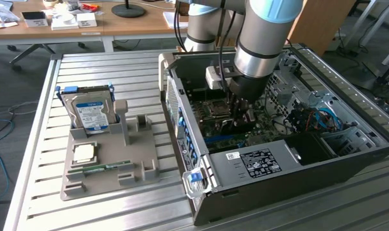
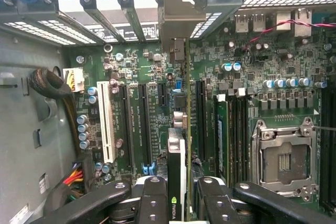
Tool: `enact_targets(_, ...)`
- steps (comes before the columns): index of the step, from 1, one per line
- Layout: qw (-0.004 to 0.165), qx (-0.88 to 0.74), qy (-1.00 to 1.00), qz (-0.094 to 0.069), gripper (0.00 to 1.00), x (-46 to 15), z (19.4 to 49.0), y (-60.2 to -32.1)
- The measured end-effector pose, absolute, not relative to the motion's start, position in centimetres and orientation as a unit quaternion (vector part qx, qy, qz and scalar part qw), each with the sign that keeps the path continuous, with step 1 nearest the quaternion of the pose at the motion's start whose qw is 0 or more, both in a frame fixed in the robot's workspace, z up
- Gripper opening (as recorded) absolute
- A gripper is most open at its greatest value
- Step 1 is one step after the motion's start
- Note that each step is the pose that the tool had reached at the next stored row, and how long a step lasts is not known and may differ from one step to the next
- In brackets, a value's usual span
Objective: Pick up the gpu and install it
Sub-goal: 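Insert the gpu into the slot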
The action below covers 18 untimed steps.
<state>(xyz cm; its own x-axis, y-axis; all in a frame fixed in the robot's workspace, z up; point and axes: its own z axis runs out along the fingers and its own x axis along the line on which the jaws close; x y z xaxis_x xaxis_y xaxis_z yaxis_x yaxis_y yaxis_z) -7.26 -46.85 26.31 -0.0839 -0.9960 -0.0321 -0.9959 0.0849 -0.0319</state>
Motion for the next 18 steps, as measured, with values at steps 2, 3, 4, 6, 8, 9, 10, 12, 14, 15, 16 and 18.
enact_targets(2, 0.023, -0.676, 0.736, -0.001, 0.27, -7.26, 26.31, -46.86)
enact_targets(3, 0.023, -0.676, 0.736, -0.001, 0.27, -7.27, 26.3, -46.85)
enact_targets(4, 0.023, -0.676, 0.736, -0.001, 0.27, -7.3, 26.3, -46.85)
enact_targets(6, 0.023, -0.676, 0.736, -0.001, 0.27, -7.42, 26.3, -46.85)
enact_targets(8, 0.023, -0.676, 0.736, -0.001, 0.27, -7.55, 26.3, -46.85)
enact_targets(9, 0.023, -0.676, 0.736, -0.001, 0.27, -7.61, 26.3, -46.85)
enact_targets(10, 0.023, -0.676, 0.736, -0.001, 0.27, -7.66, 26.3, -46.85)
enact_targets(12, 0.023, -0.676, 0.736, -0.001, 0.27, -7.94, 26.28, -46.85)
enact_targets(14, 0.023, -0.676, 0.736, -0.001, 0.27, -7.96, 26.28, -46.85)
enact_targets(15, 0.023, -0.676, 0.736, -0.001, 0.27, -7.97, 26.28, -46.85)
enact_targets(16, 0.023, -0.676, 0.736, -0.001, 0.27, -7.98, 26.28, -46.85)
enact_targets(18, 0.023, -0.676, 0.736, -0.001, 0.27, -8.05, 26.27, -46.85)
